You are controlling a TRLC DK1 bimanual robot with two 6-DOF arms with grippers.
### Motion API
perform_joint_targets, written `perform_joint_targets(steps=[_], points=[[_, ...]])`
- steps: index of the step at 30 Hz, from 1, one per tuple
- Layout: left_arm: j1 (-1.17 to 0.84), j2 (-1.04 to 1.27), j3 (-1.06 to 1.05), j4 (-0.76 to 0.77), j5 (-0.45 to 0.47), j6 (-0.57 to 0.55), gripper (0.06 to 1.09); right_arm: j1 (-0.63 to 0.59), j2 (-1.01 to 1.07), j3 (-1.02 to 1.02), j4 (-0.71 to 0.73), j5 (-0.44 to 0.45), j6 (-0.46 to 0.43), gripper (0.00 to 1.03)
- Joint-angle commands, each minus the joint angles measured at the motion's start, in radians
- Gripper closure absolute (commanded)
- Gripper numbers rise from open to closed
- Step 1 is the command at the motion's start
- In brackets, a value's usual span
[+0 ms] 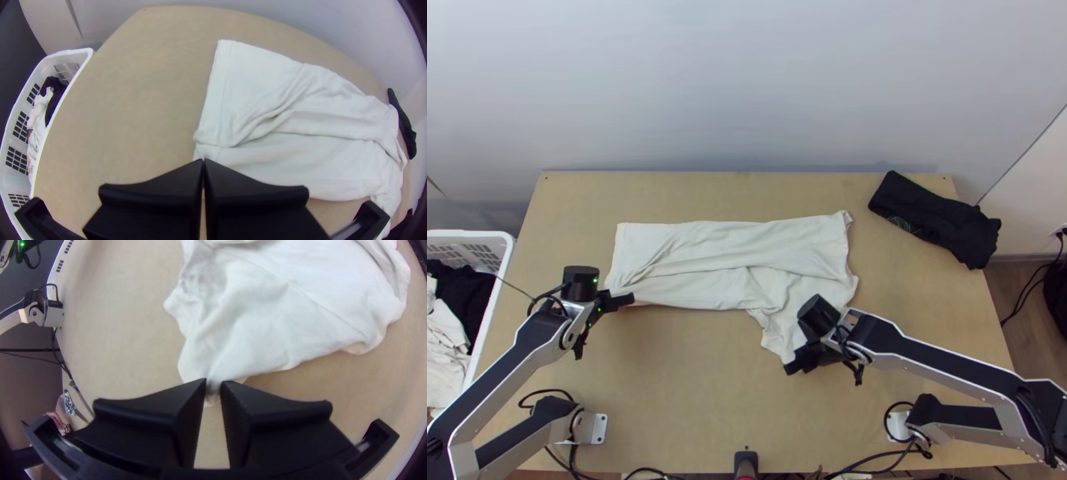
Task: Fold the t-shirt
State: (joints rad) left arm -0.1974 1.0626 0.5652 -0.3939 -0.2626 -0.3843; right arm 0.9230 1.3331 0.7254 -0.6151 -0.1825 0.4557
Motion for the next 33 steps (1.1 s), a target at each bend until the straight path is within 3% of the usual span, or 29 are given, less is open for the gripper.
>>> perform_joint_targets(steps=[1, 8, 12, 33], points=[[0.038, -0.015, 0.018, 0.0, -0.001, 0.03, 1.04, -0.096, -0.008, 0.006, 0.066, 0.026, -0.048, 1.0], [0.076, -0.026, 0.087, -0.002, 0.011, 0.053, 1.04, -0.372, -0.089, 0.124, 0.057, 0.031, -0.1, 1.0], [0.075, 0.005, 0.145, -0.005, 0.026, 0.053, 1.04, -0.472, -0.071, 0.195, 0.044, 0.031, -0.129, 1.0], [0.173, 0.32, 0.435, 0.027, 0.042, 0.097, 1.04, -0.561, 0.23, 0.579, 0.055, 0.048, -0.123, 1.0]])
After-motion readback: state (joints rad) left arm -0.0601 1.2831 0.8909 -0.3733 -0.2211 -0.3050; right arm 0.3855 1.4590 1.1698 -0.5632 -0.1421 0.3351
